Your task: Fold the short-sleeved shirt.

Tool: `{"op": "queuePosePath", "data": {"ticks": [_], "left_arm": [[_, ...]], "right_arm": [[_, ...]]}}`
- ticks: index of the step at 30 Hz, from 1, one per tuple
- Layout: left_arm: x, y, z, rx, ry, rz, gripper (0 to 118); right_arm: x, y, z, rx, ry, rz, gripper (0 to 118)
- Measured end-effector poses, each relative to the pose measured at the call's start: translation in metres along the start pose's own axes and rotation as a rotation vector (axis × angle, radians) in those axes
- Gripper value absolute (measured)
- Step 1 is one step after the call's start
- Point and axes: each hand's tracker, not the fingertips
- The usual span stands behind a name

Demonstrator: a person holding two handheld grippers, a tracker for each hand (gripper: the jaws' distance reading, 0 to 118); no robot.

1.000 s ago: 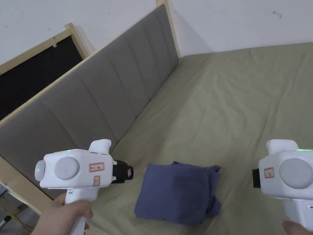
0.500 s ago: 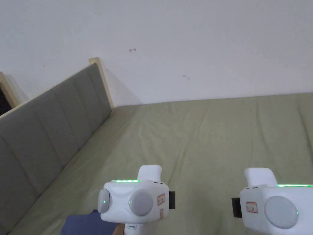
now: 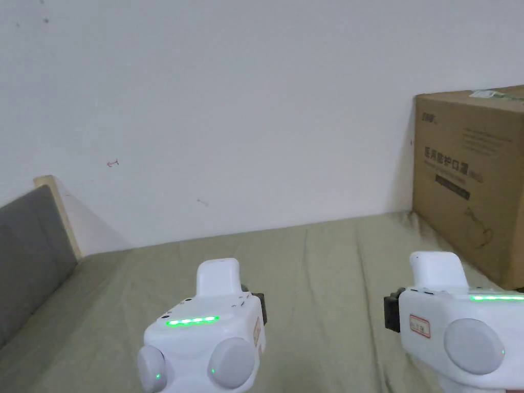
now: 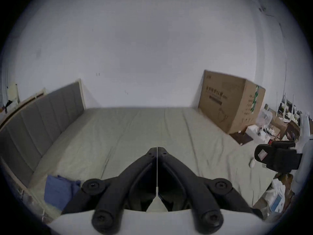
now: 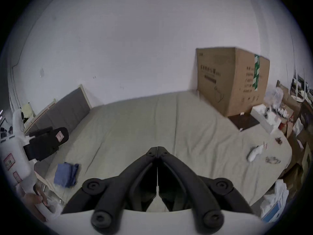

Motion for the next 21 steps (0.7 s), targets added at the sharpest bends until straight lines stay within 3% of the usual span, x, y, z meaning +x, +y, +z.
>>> {"op": "queuePosePath", "data": {"ticks": [5, 10, 15, 17, 18, 19, 20, 21], "left_arm": [[0.009, 0.008, 0.03, 0.2, 0.11, -0.104, 0], [0.006, 0.007, 0.042, 0.303, 0.219, -0.107, 0], [-0.003, 0.007, 0.045, 0.313, 0.202, -0.037, 1], [-0.007, 0.009, 0.046, 0.311, 0.197, -0.029, 20], [-0.009, 0.01, 0.047, 0.316, 0.19, -0.022, 45], [-0.01, 0.011, 0.048, 0.32, 0.191, -0.019, 88], [-0.011, 0.012, 0.048, 0.319, 0.197, -0.016, 109], [-0.011, 0.013, 0.048, 0.319, 0.196, -0.015, 115]], "right_arm": [[-0.01, 0.013, 0.027, 0.181, -0.009, 0.019, 0], [-0.028, 0.016, 0.033, 0.324, -0.052, 0.11, 0], [-0.039, 0.018, 0.03, 0.382, -0.058, 0.104, 0], [-0.044, 0.017, 0.028, 0.387, -0.068, 0.107, 0], [-0.044, 0.017, 0.027, 0.385, -0.069, 0.111, 0], [-0.045, 0.017, 0.026, 0.382, -0.066, 0.113, 0], [-0.045, 0.016, 0.026, 0.375, -0.062, 0.111, 0], [-0.045, 0.016, 0.025, 0.367, -0.057, 0.107, 0]]}}
